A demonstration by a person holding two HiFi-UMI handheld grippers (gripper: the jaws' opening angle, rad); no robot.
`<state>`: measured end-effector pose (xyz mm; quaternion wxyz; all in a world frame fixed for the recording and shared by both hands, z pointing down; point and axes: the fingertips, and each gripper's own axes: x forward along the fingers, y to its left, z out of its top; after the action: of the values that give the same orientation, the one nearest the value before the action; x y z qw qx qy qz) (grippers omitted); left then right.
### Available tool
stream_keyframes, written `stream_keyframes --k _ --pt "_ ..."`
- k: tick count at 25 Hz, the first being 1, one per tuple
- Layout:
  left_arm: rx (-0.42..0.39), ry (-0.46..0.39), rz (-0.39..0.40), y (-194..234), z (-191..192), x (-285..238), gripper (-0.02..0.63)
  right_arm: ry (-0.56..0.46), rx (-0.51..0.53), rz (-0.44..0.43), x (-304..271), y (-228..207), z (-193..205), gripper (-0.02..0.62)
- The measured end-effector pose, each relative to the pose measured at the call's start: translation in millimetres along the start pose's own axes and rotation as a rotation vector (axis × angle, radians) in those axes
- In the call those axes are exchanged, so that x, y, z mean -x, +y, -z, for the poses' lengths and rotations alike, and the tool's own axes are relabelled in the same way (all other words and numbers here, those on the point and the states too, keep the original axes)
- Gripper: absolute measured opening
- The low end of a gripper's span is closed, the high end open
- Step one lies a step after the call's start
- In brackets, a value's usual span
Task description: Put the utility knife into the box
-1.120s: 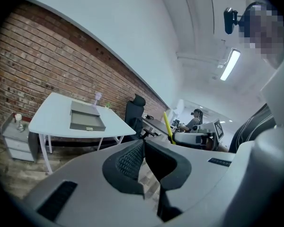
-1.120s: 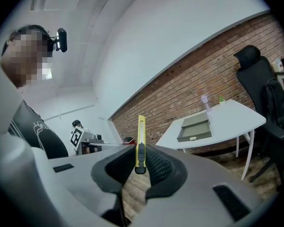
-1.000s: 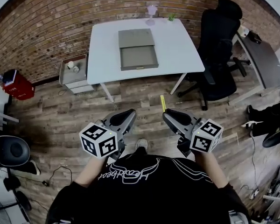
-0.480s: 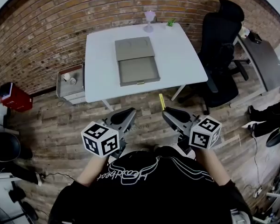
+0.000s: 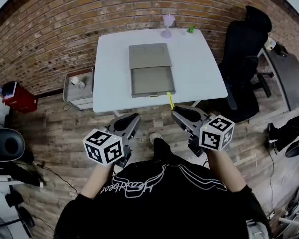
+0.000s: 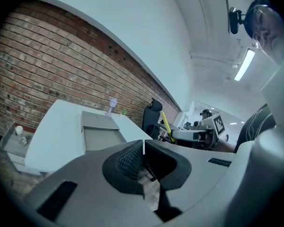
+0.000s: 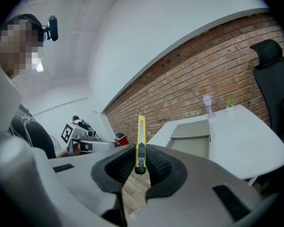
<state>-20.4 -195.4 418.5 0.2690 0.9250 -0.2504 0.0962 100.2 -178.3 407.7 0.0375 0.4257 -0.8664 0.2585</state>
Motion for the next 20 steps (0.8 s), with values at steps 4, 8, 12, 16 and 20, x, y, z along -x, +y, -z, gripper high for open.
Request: stream_keyframes --k 4,8,12,16,20 --pt "0.008 -0.01 -0.039 12.8 -12.6 -14.6 0.037 0.035 0.034 -0.013 -20.6 -28.1 -13.2 0.067" --pt "0.037 -0.012 -0.084 32.5 -22.8 -32.7 0.037 0.087 0.053 -0.028 -48.5 -59.9 -23.2 0.067" --pt "0.057 -0.021 -0.124 51.8 -34.2 -49.6 0.037 0.166 0.106 -0.021 -79.8 -91.1 -26.0 0.067" --pt "0.073 -0.027 -0.16 68.1 -43.1 -61.0 0.037 0.246 0.161 -0.034 -110.2 -115.6 -23.5 0.067" --pt "0.085 -0.029 -0.198 87.5 -50.8 -68.0 0.037 0.349 0.23 -0.049 -144.5 -138.3 -16.2 0.067"
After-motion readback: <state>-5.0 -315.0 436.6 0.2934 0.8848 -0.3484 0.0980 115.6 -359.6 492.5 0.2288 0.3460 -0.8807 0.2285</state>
